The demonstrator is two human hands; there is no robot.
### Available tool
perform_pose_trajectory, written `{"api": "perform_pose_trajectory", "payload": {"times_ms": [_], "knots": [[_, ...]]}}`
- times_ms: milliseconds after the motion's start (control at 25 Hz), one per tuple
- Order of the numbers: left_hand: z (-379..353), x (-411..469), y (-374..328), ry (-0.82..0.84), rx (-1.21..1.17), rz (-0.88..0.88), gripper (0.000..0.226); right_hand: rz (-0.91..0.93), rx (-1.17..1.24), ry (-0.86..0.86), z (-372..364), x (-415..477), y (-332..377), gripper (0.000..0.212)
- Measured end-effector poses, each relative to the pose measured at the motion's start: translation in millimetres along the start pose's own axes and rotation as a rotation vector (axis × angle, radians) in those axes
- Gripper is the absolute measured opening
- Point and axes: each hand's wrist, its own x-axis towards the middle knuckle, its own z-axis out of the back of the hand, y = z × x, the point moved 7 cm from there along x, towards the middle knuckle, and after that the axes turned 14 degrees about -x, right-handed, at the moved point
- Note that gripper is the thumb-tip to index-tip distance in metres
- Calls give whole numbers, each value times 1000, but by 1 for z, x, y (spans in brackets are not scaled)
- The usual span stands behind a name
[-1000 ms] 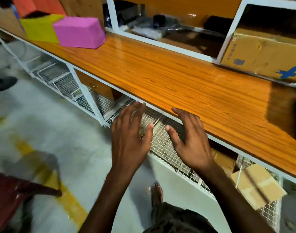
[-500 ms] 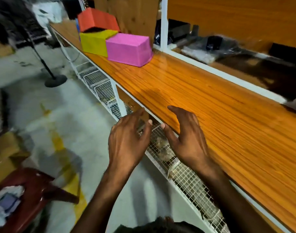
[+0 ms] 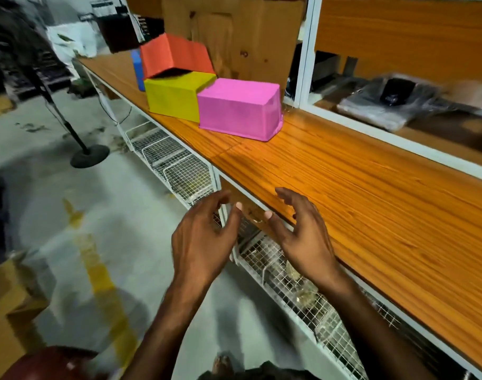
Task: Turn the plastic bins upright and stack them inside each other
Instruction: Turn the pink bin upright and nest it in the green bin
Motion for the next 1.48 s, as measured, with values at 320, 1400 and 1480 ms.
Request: {"api": "perform_pose_trajectory", "payload": {"times_ms": [320, 1400, 1480], "knots": [[22, 143, 69, 118, -176, 33, 31, -96, -37, -82, -63, 103, 44, 54], [-208, 527, 216, 523, -894, 696, 21, -264, -755, 237, -205, 637, -77, 65], [-216, 539, 221, 531, -888, 702, 22, -311, -803, 270, -205, 643, -85, 64]]}}
